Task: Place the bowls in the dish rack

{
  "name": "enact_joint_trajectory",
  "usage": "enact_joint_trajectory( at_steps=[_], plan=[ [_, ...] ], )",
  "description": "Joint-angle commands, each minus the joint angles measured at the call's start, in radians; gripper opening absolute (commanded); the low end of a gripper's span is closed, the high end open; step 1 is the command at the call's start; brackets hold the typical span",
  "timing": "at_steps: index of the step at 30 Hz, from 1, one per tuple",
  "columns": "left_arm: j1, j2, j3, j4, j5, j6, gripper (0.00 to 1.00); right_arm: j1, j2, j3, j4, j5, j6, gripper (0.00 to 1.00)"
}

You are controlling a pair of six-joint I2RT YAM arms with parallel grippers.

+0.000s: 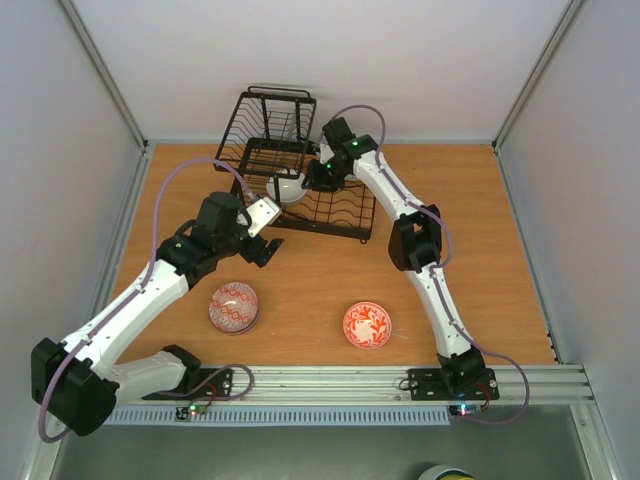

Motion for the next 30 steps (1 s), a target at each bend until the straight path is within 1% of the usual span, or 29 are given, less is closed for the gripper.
enact_joint_trajectory(
  at_steps=[1, 9, 13, 16, 19, 23, 27, 30],
  plan=[
    [0.006, 0.01, -0.006, 0.039, -0.006, 0.003, 0.99, 0.004, 0.026, 0.034, 0.029, -0.041, 0.025, 0.34],
    [0.006, 0.008, -0.006, 0.038, -0.006, 0.004, 0.99, 0.008, 0.092, 0.092, 0.019, -0.061, 0.035, 0.16],
    [0.006, 0.008, -0.006, 0.037, -0.005, 0.004, 0.99, 0.008, 0.09, 0.093, 0.014, -0.048, 0.017, 0.02],
    [0.006, 0.006, -0.007, 0.039, -0.005, 0.004, 0.99, 0.01, 0.064, 0.092, 0.001, -0.002, -0.024, 0.01],
    [0.007, 0.005, -0.007, 0.039, -0.007, 0.004, 0.99, 0.011, 0.011, 0.087, -0.01, 0.08, -0.083, 0.01],
    [0.007, 0.002, -0.007, 0.039, -0.009, 0.004, 1.0, 0.011, -0.089, 0.069, -0.016, 0.264, -0.15, 0.01],
    [0.007, -0.004, -0.007, 0.039, -0.009, 0.004, 1.0, 0.011, -0.183, 0.016, -0.002, 0.411, -0.205, 0.01],
    [0.008, -0.009, -0.007, 0.039, -0.01, 0.004, 0.99, 0.011, -0.263, -0.076, 0.033, 0.518, -0.24, 0.01]
  ],
)
